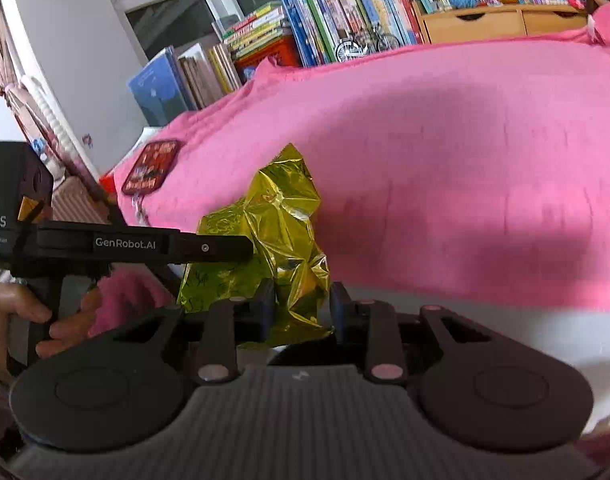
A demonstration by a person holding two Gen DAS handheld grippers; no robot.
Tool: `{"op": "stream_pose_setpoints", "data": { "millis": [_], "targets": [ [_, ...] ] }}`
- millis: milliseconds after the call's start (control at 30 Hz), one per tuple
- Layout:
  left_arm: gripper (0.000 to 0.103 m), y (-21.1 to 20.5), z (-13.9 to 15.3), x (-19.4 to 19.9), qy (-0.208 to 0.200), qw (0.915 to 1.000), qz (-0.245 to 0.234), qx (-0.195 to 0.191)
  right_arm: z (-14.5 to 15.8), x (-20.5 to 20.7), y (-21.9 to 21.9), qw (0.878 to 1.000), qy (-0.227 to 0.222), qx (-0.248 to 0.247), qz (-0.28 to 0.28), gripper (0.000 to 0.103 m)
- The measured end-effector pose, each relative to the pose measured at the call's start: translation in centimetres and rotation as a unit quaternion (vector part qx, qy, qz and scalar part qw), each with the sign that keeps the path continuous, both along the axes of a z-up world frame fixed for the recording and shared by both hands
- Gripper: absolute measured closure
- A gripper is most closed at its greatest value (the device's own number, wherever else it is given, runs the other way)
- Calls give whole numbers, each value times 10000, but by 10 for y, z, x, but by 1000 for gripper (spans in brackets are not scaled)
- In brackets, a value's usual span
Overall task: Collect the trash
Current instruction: 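Carry the gold foil bag in both grippers over the bin, then open both grippers to drop the gold foil bag into the bin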
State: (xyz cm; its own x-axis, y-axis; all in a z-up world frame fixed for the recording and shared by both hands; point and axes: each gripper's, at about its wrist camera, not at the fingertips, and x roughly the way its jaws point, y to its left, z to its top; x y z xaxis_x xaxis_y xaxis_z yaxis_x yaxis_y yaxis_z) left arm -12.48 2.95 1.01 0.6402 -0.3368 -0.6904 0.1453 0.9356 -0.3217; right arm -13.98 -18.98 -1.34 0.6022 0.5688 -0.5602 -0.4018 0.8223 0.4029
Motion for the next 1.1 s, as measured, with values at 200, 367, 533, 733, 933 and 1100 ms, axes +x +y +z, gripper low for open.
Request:
{"op": "stream_pose_setpoints", "data": {
  "millis": [200, 367, 533, 733, 933, 1100],
  "targets": [
    [82, -14, -34, -19, 485, 9977, -240, 415, -34, -21, 12, 9992, 293, -202, -166, 72],
    [83, -21, -79, -24, 1054, 9921, -327, 592, -63, -22, 23, 9975, 612, -201, -299, 73],
    [83, -21, -107, -22, 1378, 9867, -333, 795, -83, -18, 28, 9944, 895, -336, -449, 73],
    [74, -27, -125, -12, 1618, 9808, -265, 1059, -100, -14, 28, 9886, 1232, -521, -687, 71],
    [43, -30, -128, -8, 1645, 9793, -267, 1147, -108, -12, 31, 9861, 1375, -497, -787, 70],
    [31, -35, -130, -4, 1727, 9767, -260, 1252, -110, -12, 32, 9855, 1413, -496, -802, 55]
  ]
}}
